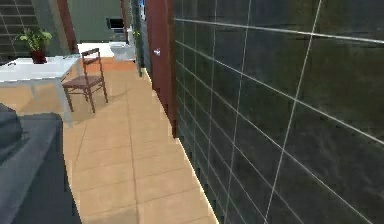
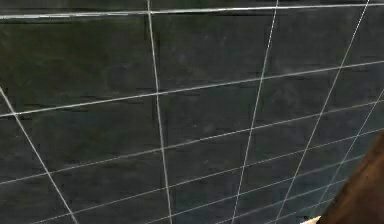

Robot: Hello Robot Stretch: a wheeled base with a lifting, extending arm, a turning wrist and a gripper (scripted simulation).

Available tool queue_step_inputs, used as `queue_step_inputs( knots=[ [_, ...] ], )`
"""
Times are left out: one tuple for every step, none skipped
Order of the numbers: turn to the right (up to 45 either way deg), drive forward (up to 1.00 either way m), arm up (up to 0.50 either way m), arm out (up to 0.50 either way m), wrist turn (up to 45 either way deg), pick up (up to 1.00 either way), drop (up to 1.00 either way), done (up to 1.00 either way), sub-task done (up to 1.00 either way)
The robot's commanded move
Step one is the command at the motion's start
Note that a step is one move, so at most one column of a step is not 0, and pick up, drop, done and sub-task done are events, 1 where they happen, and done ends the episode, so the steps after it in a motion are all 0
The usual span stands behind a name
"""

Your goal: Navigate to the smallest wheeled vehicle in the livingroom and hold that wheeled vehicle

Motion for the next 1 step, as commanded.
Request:
queue_step_inputs(
  knots=[
    [-15.0,0.00,0.00,0.00,0.0,0.00,0.00,0.00,0.00]
  ],
)
